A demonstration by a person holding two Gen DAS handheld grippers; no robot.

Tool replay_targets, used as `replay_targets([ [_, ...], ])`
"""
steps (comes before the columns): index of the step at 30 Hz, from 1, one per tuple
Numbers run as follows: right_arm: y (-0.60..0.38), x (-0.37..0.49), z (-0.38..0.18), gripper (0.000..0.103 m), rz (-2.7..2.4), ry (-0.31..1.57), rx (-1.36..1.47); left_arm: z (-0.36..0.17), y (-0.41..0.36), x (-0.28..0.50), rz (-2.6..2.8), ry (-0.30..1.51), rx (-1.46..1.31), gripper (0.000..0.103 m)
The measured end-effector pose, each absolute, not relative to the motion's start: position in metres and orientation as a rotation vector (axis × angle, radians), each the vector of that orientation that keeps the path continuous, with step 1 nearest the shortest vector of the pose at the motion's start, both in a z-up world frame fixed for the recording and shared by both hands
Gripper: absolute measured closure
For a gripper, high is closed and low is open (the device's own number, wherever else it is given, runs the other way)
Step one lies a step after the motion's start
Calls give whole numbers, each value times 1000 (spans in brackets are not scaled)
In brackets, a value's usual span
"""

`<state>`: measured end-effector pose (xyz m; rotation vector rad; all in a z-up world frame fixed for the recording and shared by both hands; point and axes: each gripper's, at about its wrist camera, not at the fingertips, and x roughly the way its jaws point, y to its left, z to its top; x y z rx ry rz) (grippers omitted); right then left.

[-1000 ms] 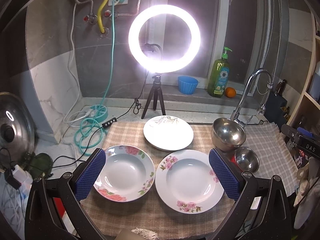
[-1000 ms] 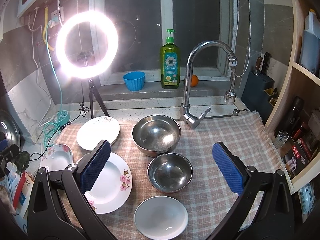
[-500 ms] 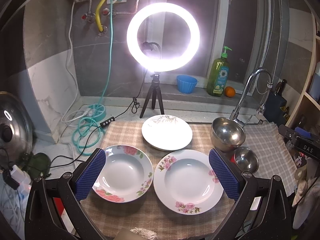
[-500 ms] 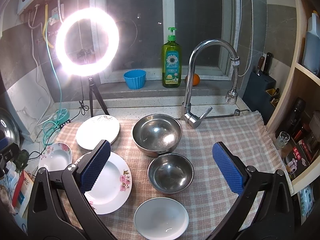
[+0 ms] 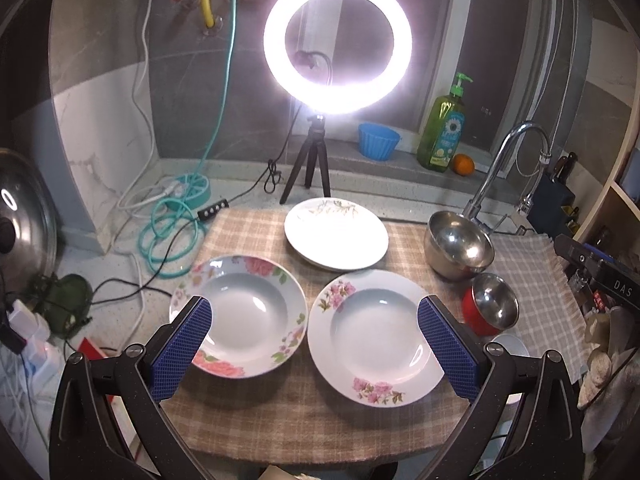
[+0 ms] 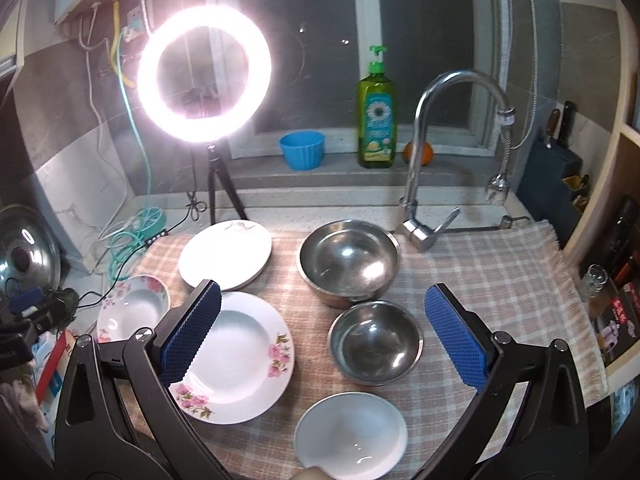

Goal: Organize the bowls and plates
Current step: 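Move both grippers toward the rim of the small pink-flower deep plate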

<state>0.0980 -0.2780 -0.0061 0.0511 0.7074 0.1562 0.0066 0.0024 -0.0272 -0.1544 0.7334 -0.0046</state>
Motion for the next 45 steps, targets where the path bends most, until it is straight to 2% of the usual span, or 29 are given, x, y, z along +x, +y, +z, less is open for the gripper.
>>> replay_targets([
  [11,-246,110,-26,0,262,767,-16,-50,14,2,-3,806,-223,2],
  [13,-243,111,-30,0,280,771,-19,-53,15,2,-1,814,-232,8],
  [15,-239,116,-34,0,306,798,-10,-59,17,2,-5,832,-246,8],
  [20,-232,129,-46,0,350,892,25,-72,13,4,-34,878,-276,17],
  [23,-227,139,-55,1,382,954,18,-82,11,5,-66,923,-311,26],
  [24,-226,143,-58,3,391,976,22,-85,10,5,-74,934,-326,30],
  [26,-224,153,-66,18,419,1038,41,-91,10,6,-90,955,-361,32],
  [29,-219,169,-80,23,459,1124,68,-100,9,8,-118,988,-394,36],
  [30,-218,173,-83,25,464,1140,68,-103,8,9,-124,998,-406,40],
  [32,-215,185,-93,35,469,1183,70,-111,9,10,-136,1018,-442,42],
  [36,-219,213,-120,42,495,1302,166,-127,13,15,-147,1060,-524,42],
  [39,-220,227,-135,51,473,1339,170,-138,14,18,-152,1079,-568,43],
  [41,-218,233,-142,59,477,1356,180,-144,14,20,-153,1091,-580,50],
  [45,-211,244,-151,60,462,1370,149,-155,14,21,-152,1111,-592,53],
])
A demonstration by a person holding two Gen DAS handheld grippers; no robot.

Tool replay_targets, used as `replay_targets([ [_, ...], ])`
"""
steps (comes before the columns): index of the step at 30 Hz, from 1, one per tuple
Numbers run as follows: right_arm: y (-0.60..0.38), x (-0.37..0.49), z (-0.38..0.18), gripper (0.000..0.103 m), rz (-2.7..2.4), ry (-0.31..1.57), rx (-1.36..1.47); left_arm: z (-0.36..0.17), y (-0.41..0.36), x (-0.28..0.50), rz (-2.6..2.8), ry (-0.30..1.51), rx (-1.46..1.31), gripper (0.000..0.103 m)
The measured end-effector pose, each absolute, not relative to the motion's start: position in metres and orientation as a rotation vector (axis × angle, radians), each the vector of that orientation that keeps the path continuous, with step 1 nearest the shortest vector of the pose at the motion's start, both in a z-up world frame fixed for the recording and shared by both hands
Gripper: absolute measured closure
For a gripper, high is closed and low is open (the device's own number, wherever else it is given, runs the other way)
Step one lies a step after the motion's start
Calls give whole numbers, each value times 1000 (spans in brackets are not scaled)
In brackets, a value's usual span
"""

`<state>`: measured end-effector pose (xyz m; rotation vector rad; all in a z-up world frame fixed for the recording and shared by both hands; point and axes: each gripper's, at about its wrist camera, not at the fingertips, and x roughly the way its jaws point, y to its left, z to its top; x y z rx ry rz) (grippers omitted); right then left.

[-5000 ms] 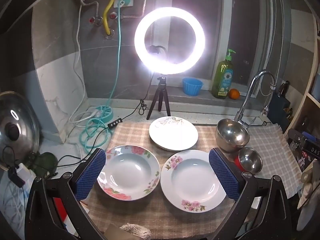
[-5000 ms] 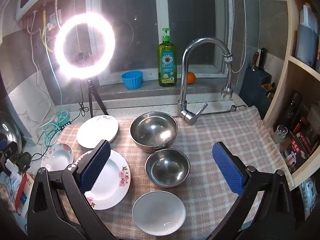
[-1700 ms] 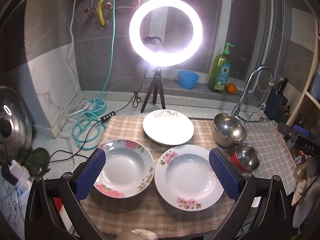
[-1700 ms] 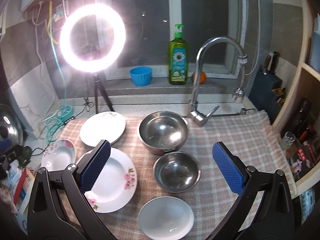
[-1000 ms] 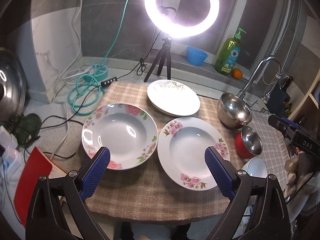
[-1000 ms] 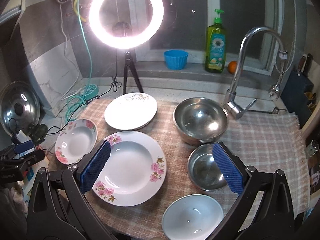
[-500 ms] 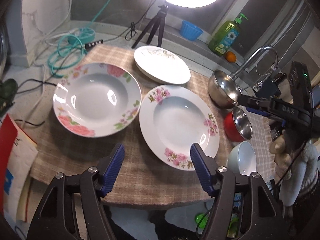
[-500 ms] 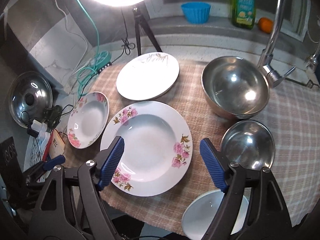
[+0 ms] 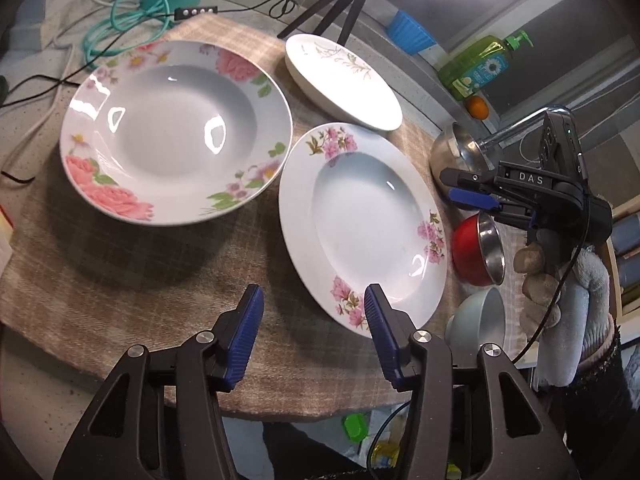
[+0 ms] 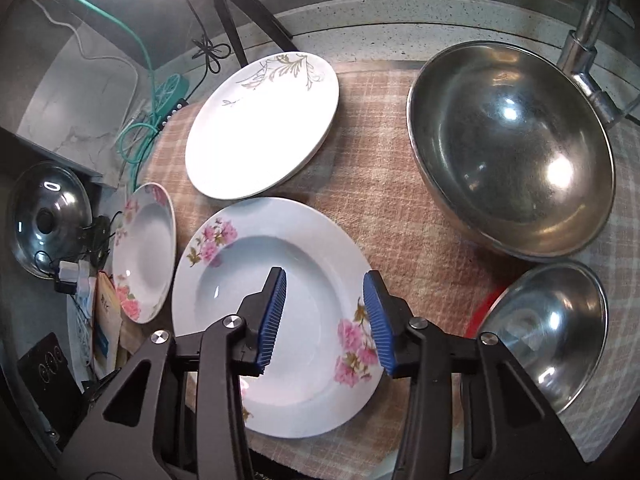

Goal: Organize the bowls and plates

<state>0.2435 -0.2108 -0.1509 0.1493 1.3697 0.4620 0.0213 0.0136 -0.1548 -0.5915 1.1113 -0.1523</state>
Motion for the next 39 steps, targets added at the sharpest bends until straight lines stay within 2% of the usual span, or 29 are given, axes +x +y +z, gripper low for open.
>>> replay_targets([
  [4,-204,254,-160,69,443,1382,120,-160,11,24,-158,1127,-597,60],
  [8,-199,260,-163,72,431,1378,91,-167,14,27,-153,1137,-622,64],
  [15,-196,269,-171,73,421,1386,85,-171,13,34,-150,1150,-630,67],
  [28,-192,279,-183,74,435,1400,89,-177,9,42,-160,1169,-648,81],
  [39,-190,276,-187,74,476,1400,99,-177,2,47,-178,1174,-628,83],
])
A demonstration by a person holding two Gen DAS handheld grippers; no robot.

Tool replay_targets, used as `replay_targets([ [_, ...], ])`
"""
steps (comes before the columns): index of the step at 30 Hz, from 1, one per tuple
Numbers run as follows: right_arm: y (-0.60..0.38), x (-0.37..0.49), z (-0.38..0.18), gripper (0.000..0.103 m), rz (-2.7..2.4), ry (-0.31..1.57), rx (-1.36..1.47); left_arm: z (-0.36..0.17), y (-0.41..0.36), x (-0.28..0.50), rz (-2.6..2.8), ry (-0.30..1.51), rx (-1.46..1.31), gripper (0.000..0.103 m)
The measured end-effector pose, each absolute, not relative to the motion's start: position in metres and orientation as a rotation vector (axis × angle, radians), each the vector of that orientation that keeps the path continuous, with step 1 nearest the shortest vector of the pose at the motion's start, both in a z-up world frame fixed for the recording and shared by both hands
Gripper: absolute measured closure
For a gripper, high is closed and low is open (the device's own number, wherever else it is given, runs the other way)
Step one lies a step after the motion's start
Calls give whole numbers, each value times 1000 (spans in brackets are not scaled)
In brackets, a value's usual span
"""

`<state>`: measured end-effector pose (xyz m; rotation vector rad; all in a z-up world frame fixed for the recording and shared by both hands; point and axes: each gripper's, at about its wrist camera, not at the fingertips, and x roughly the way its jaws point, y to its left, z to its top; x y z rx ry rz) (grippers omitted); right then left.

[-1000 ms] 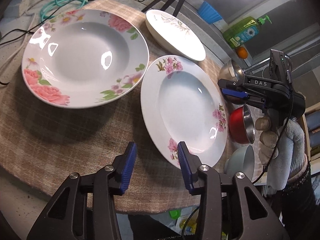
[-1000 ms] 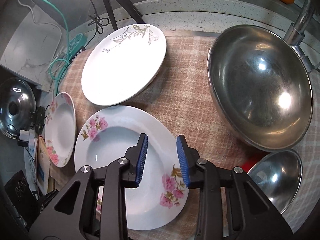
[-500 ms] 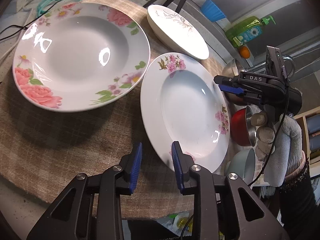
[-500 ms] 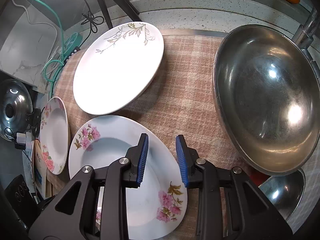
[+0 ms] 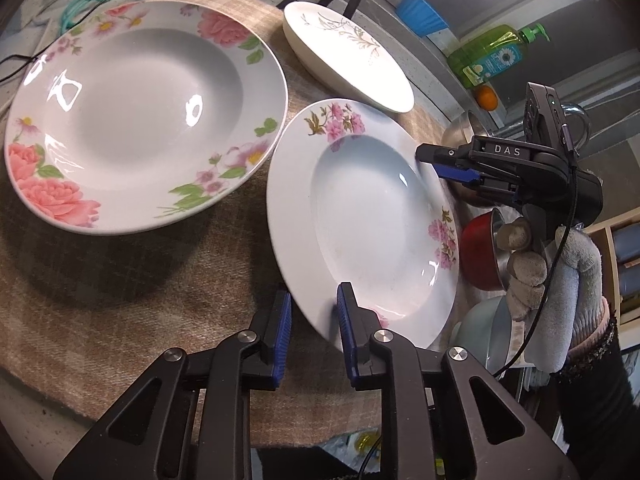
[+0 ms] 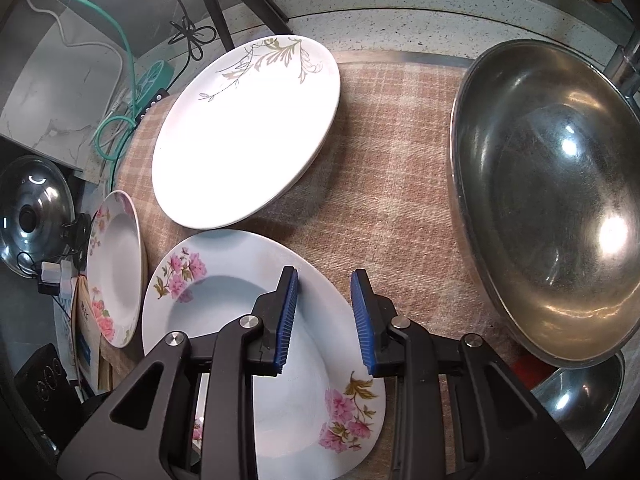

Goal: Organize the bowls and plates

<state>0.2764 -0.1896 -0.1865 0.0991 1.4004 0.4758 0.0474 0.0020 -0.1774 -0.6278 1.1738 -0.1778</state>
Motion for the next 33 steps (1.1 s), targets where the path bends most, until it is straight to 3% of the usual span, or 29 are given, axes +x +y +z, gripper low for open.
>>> replay_targets([
  [33,-184,246,-185,74,493,1419,40,-175,-8,23,-187,1213,-603,83],
])
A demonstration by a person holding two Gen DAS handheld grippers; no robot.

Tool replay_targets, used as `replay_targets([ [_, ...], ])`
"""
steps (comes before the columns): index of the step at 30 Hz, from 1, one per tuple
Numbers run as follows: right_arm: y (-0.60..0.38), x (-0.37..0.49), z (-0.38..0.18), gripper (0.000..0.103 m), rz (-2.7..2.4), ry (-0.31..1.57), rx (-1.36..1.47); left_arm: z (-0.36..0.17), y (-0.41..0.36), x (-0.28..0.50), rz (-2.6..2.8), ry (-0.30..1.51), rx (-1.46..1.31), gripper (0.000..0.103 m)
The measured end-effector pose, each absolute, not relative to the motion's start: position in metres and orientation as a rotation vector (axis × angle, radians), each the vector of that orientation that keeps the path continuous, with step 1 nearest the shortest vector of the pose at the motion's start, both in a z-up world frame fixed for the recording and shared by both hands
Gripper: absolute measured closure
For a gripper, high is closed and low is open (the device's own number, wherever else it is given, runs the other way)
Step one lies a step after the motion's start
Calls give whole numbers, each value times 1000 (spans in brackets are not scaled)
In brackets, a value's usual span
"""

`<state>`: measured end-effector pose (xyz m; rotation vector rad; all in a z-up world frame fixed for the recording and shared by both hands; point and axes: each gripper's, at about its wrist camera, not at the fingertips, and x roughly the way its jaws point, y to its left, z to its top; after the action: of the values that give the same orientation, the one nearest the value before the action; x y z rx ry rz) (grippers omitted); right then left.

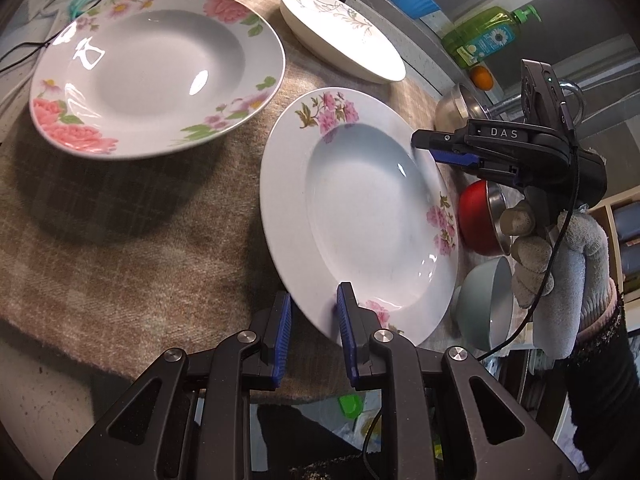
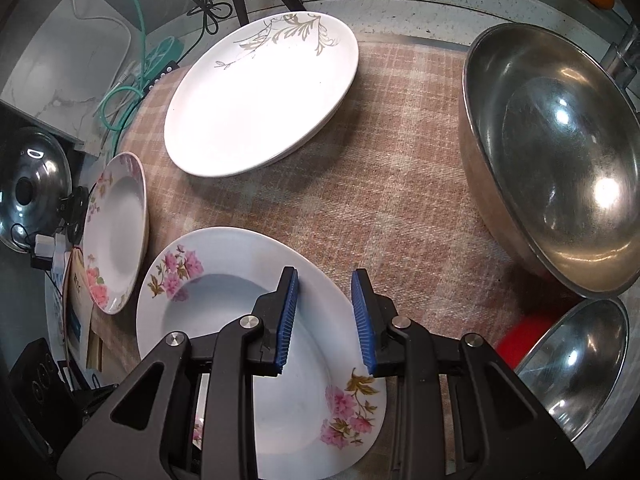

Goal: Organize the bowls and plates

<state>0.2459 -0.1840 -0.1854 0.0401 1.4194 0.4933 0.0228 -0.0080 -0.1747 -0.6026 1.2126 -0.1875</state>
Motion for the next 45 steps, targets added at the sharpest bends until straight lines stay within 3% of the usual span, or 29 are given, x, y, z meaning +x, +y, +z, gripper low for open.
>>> replay_targets([
  [45,-181,217,-181,71,489,1441,-43,-177,-15,26,-158,1223,-547,83],
])
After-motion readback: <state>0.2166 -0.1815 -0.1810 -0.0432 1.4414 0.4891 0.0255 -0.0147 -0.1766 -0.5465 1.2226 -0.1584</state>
